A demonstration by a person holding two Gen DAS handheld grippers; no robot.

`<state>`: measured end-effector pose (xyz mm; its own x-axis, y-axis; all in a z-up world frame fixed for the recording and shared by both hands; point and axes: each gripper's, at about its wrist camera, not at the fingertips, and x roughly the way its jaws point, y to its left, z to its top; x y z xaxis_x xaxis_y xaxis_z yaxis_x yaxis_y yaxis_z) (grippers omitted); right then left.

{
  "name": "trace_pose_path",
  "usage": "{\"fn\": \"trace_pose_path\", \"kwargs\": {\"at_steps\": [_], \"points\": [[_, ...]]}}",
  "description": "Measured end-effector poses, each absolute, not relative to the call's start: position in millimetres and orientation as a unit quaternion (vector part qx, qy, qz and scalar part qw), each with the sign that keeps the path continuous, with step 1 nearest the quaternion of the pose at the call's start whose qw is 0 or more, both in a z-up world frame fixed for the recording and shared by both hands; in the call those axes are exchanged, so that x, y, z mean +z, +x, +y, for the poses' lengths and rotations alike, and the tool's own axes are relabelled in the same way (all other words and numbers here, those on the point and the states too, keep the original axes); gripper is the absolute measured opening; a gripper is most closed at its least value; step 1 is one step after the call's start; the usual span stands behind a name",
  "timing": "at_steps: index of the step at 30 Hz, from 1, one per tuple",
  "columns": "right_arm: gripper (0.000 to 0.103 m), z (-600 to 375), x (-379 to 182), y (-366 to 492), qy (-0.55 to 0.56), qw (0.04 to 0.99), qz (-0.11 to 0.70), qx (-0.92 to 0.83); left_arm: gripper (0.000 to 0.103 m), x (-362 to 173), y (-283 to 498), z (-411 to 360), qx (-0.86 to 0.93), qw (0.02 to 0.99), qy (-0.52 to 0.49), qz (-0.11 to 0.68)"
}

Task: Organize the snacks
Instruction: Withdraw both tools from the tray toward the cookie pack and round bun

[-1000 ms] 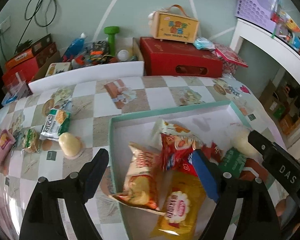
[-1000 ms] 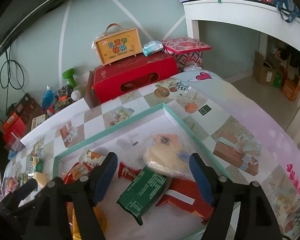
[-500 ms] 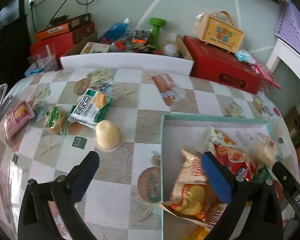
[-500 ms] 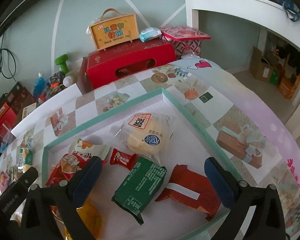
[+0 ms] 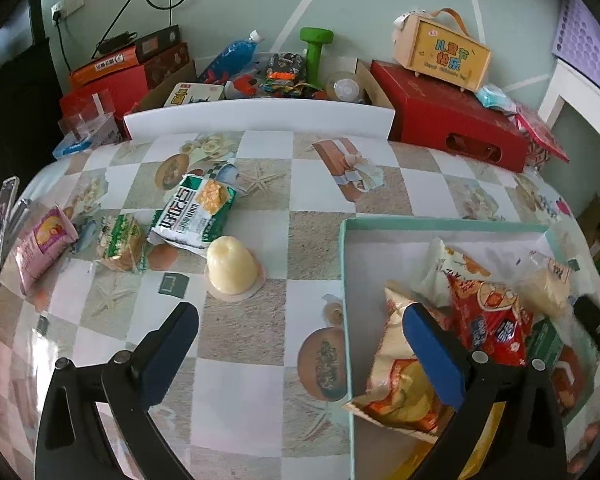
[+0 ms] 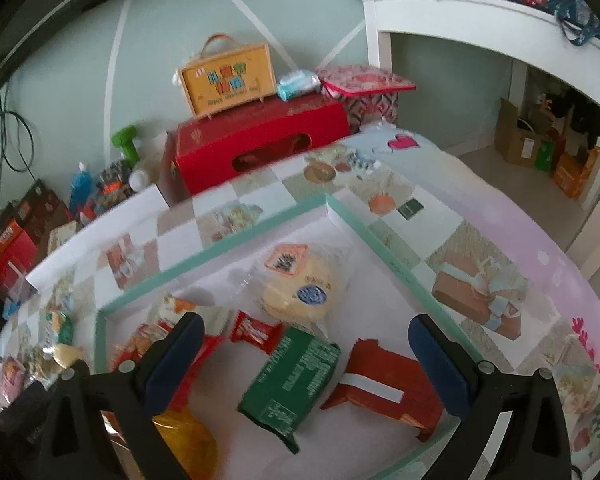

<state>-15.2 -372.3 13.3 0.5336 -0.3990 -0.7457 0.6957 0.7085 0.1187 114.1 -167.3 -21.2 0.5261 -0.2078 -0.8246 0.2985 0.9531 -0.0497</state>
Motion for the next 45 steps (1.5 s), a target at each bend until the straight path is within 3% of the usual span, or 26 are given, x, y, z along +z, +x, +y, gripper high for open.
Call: {"fn": "trace_pose_path", "kwargs": {"at_steps": [8,29,41,45], "points": [[0.103,-339.6,34.3,-1.9,0.197,0.887,0.311,-0.278,0.102,-6.5,117.4,-137.0,-0.127,0.883,0.033,0.45],[0.103,-207.3,20.9,65.3,0.136,0.921,0.341,-0.13,0.102,0.7,142.7,28.1,0.052,0.893,-0.045,0.445],[0.103,-171.3,9.3,93.5,0.108,0.927,0.35,-0.082,0.102,-6.4,173.0,27.1,0.021,0.893,-0.065,0.445],[0.096,-162.5,3.1,107.6,0.092,0.926,0.357,-0.075,0.102,-8.4,182.1,14.0,0.0,0.896,-0.057,0.44]]}}
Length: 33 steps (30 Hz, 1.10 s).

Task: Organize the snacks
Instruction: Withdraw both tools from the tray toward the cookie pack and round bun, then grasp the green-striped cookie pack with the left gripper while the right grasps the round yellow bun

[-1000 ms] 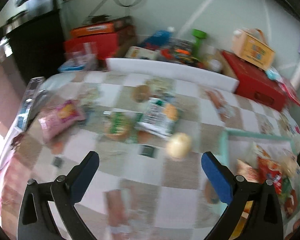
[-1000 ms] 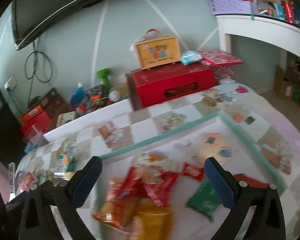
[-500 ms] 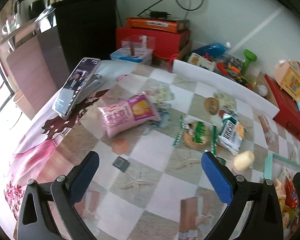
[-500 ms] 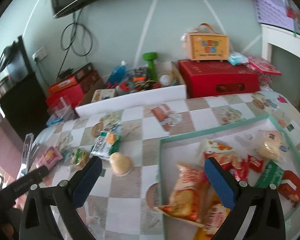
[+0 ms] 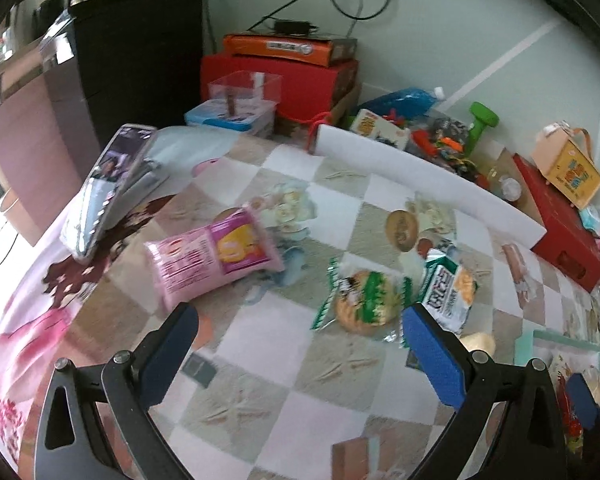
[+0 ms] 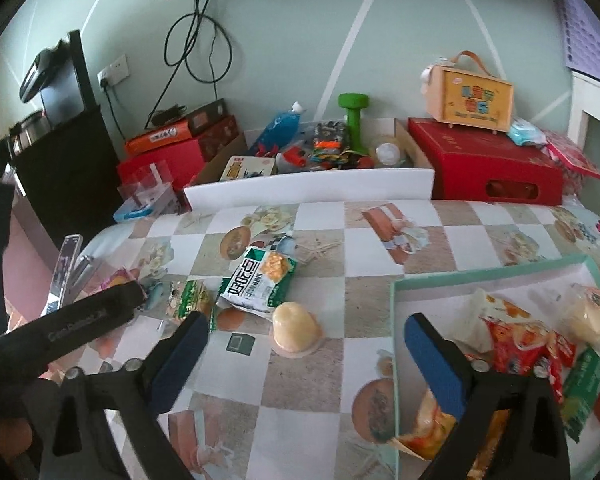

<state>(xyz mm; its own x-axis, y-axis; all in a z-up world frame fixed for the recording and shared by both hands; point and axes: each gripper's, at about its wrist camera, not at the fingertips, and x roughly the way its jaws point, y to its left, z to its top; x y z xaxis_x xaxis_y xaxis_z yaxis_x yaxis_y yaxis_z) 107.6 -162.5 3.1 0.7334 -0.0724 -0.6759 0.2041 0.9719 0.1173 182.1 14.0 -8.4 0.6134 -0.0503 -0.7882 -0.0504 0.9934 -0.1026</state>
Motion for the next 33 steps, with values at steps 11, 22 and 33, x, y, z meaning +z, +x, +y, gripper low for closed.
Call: {"fn": "trace_pose_path", "kwargs": {"at_steps": [11,22,33], "points": [[0.079,-155.5,-15.6,140.4,0.07,0.926,0.367,-0.063,0.102,-26.8,210.6,-4.7,-0.028,0.897,-0.055,0.438],[0.065,-151.0,-50.2,161.0,0.063,0.902,0.425,-0.054,0.102,-56.7,227.4,-18.0,-0.043,0.882,-0.044,0.467],[0.055,-153.5,-68.7,166.1,0.058,0.88,0.464,-0.078,0.102,-75.3,231.3,-26.0,-0.041,0.875,-0.012,0.482]]}}
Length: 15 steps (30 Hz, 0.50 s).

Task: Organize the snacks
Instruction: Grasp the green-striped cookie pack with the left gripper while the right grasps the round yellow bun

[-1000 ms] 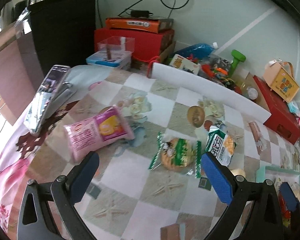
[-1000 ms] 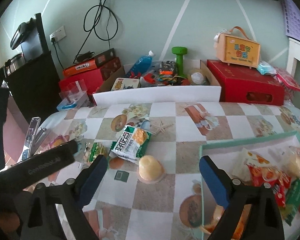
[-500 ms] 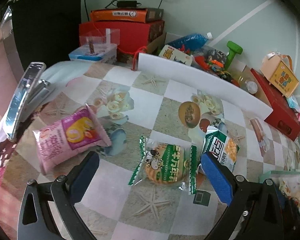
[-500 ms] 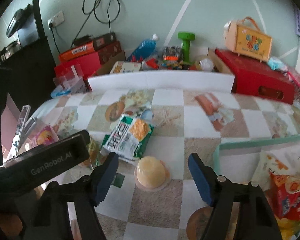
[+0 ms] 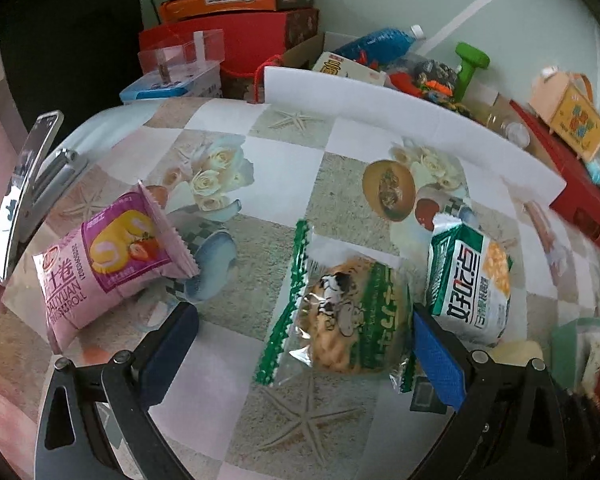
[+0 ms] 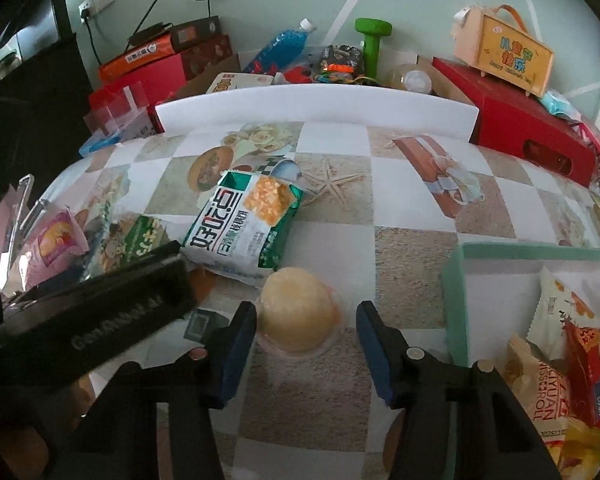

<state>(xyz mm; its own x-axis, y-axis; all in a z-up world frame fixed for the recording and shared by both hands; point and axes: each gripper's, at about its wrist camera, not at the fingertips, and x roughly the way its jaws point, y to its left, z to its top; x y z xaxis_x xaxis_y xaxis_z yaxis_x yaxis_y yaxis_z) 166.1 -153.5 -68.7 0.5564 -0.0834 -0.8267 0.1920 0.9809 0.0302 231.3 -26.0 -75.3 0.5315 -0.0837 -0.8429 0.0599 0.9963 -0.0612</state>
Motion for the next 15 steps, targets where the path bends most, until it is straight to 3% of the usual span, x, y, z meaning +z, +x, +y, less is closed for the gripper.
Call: {"fn": "trace_pose_path", "kwargs": {"at_steps": [12,15], "points": [[0.056,-149.6,-69.2,167.1,0.045,0.88,0.465,-0.084,0.101,-75.6,231.6,-30.6,-0.039,0.876,0.006,0.48],[0.055,-149.5,-69.1,167.0,0.045,0.88,0.465,-0.084,0.095,-73.7,230.9,-30.2,-0.046,0.877,0.001,0.478]]}}
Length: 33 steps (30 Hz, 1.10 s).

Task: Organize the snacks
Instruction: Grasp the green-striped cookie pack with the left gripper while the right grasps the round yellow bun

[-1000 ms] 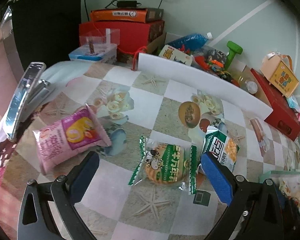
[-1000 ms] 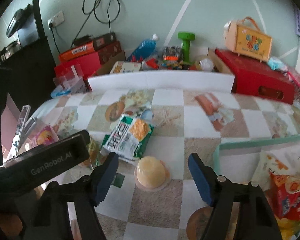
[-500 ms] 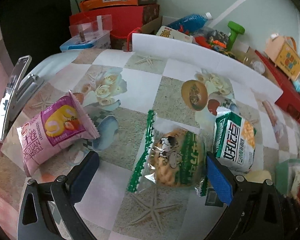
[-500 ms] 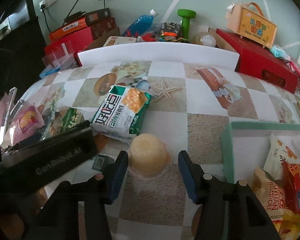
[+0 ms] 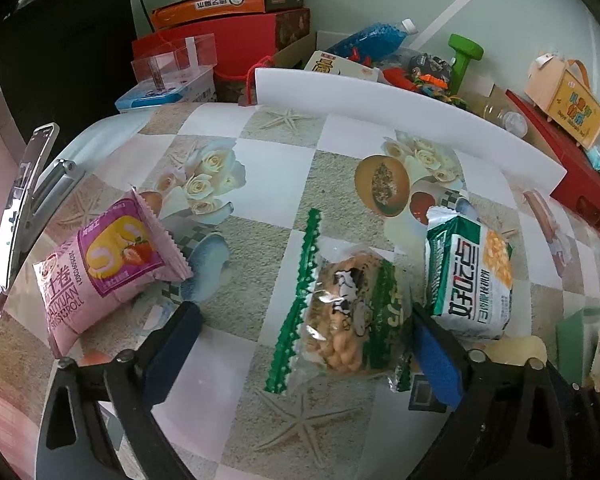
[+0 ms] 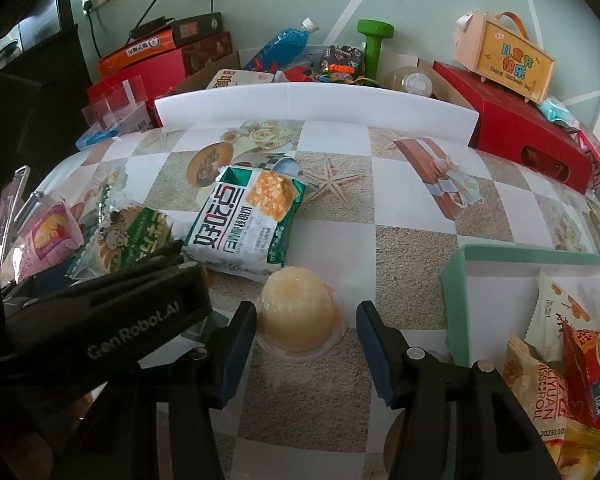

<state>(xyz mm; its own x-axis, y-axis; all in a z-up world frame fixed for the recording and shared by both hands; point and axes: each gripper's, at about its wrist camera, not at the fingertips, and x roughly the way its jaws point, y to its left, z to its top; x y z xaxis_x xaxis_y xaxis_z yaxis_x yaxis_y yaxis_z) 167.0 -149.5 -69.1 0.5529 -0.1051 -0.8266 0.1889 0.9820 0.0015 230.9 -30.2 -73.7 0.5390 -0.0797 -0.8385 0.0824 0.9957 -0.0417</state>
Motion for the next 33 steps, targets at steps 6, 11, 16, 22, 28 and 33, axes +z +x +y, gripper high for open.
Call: {"fn": "trace_pose_path", "kwargs": {"at_steps": [6,11,16,22,28,33], "points": [[0.045,-150.0,-67.6,166.2,0.048,0.88,0.465,-0.083,0.057,-66.6,228.4,-27.3,-0.054,0.881,-0.017,0.47],[0.045,-152.1,-66.3,166.0,0.054,0.879,0.466,-0.08,0.05,-64.9,227.8,-23.0,-0.05,0.881,-0.026,0.47],[0.045,-154.4,-61.0,163.8,0.058,0.883,0.46,-0.078,0.04,-59.8,225.4,-20.2,-0.049,0.884,-0.029,0.464],[0.045,-155.8,-51.6,160.9,0.06,0.888,0.449,-0.076,0.022,-50.7,221.6,-18.3,-0.05,0.889,-0.032,0.453],[0.045,-158.1,-36.5,155.3,0.063,0.898,0.43,-0.074,0.021,-44.4,219.0,-14.9,-0.05,0.892,-0.037,0.447],[0.045,-159.6,-24.0,151.0,0.065,0.906,0.412,-0.071,0.021,-37.2,215.8,-9.7,-0.05,0.896,-0.047,0.438]]}}
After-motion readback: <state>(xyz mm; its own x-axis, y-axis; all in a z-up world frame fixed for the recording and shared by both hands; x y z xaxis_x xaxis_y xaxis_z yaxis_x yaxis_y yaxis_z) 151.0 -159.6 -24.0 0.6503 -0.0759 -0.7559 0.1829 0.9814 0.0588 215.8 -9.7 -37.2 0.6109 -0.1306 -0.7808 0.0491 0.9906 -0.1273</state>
